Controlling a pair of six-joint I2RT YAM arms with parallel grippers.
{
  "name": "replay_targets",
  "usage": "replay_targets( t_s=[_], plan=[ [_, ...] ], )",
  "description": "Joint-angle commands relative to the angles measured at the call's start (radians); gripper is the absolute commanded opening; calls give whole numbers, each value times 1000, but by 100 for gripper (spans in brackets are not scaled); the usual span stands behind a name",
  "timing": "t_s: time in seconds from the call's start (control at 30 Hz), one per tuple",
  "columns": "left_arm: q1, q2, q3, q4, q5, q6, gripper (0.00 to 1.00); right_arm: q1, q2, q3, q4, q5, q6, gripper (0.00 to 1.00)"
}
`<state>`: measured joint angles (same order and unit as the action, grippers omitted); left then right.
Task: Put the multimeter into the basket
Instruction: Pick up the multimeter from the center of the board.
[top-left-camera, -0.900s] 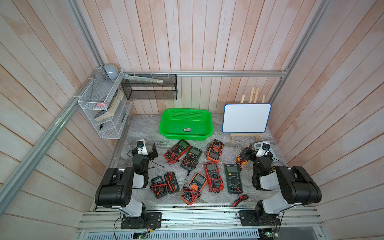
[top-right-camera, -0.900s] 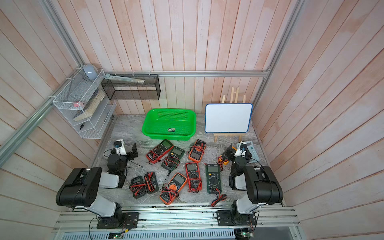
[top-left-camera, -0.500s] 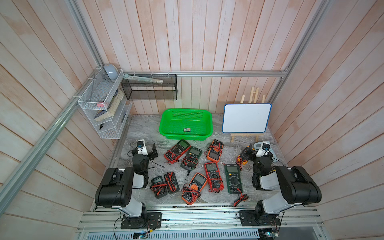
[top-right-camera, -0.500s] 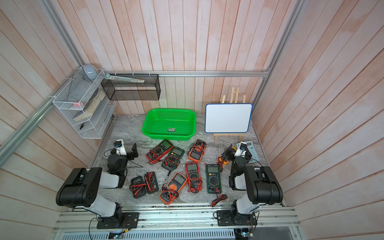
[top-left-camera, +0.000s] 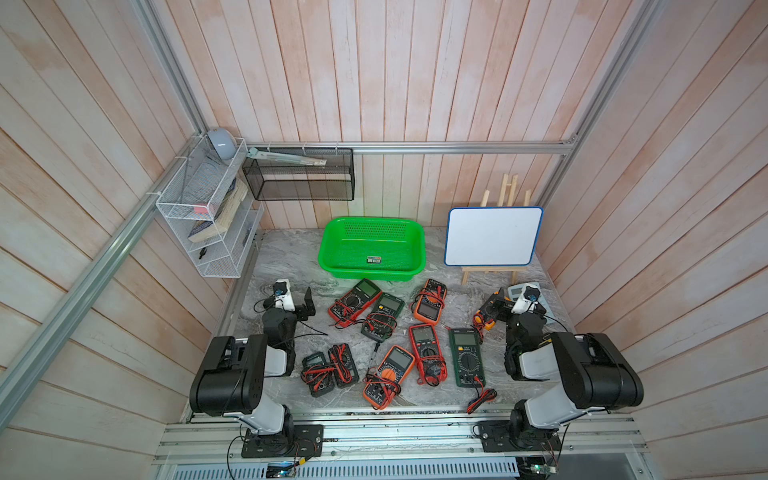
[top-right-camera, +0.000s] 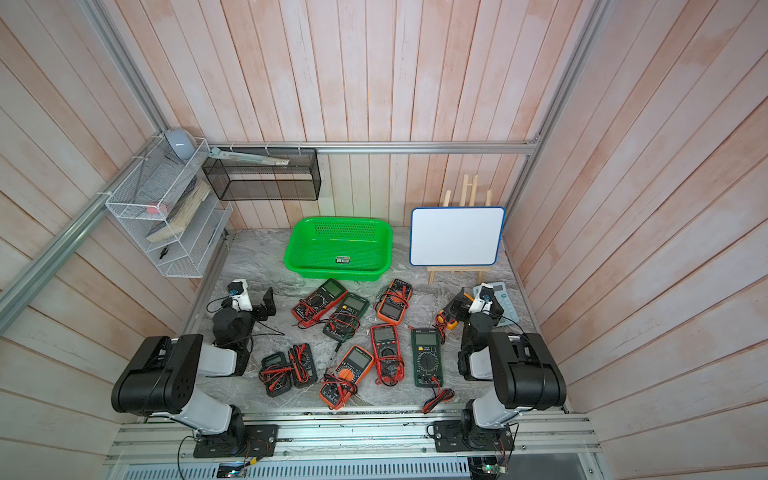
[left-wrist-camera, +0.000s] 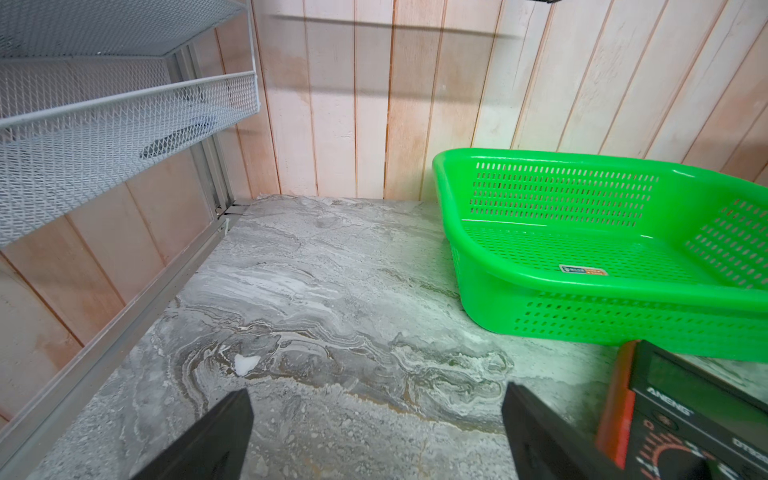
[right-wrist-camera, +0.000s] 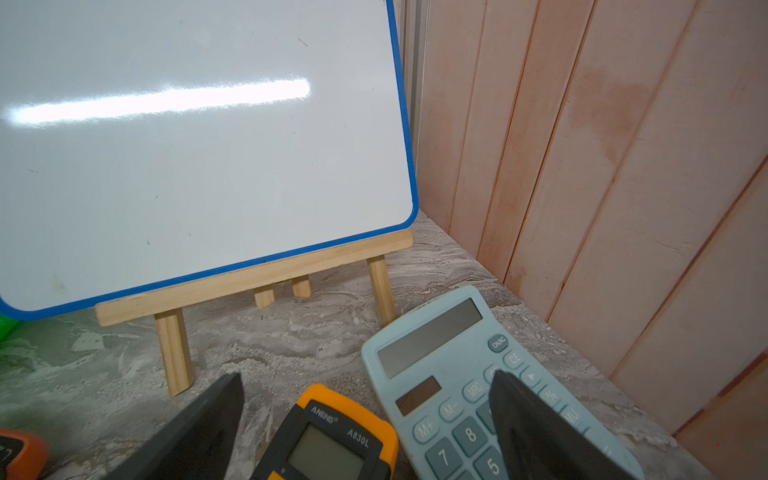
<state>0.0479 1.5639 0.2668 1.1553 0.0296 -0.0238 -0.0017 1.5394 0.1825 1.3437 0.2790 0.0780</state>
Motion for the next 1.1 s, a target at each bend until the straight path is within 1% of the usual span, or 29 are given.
replay_targets(
  t_s=[0.0,0.07,0.1,0.17,0.2,0.23,0.27,0.33,0.4,0.43,0.5,0.53,0.57,0.7,0.77,0.9,0.97,1.07],
  plan=[
    [6,-65,19,-54,-16,-24,100,-3,-34,-4,-9,12,7,98],
    [6,-124,48,-159,-76,-41,100,0,-14,-43,102,11,-4,98],
    [6,-148,61,-200,-88,-46,100,0,-12,-54,130,11,-4,98],
    [6,-195,101,-314,-110,-47,100,0,-35,-72,146,-4,-10,98],
    [6,-211,118,-350,-112,-47,100,2,-58,-69,125,9,-10,98],
    [4,-228,137,-391,-111,-47,100,2,-102,-52,51,23,-2,98],
    [3,-245,161,-457,-111,-75,100,0,-152,-23,-45,33,2,98],
    [-5,-275,205,-564,-101,-103,100,2,-235,46,-241,22,5,98],
    [-17,-310,247,-664,-92,-136,100,1,-305,105,-416,13,93,98],
    [-27,-328,273,-718,-77,-146,100,1,-336,133,-502,-10,157,98],
    [-52,-350,323,-819,-62,-168,100,-4,-385,170,-650,-10,335,98],
    [-72,-361,350,-868,-49,-169,100,-12,-407,186,-710,-33,412,98],
    [-99,-369,372,-909,-54,-168,100,-21,-423,195,-742,-93,443,98],
    [-194,-395,446,-1063,-48,-176,100,-21,-482,240,-857,-293,494,98],
    [-260,-403,476,-1136,-44,-178,100,-14,-506,278,-944,-383,515,98],
    [-388,-403,534,-1276,-61,-186,100,48,-546,379,-1164,-430,510,98],
    [-454,-397,550,-1340,-44,-208,100,104,-558,424,-1267,-432,506,98],
    [-547,-392,557,-1407,-48,-237,100,212,-568,485,-1406,-401,511,98]
  ],
)
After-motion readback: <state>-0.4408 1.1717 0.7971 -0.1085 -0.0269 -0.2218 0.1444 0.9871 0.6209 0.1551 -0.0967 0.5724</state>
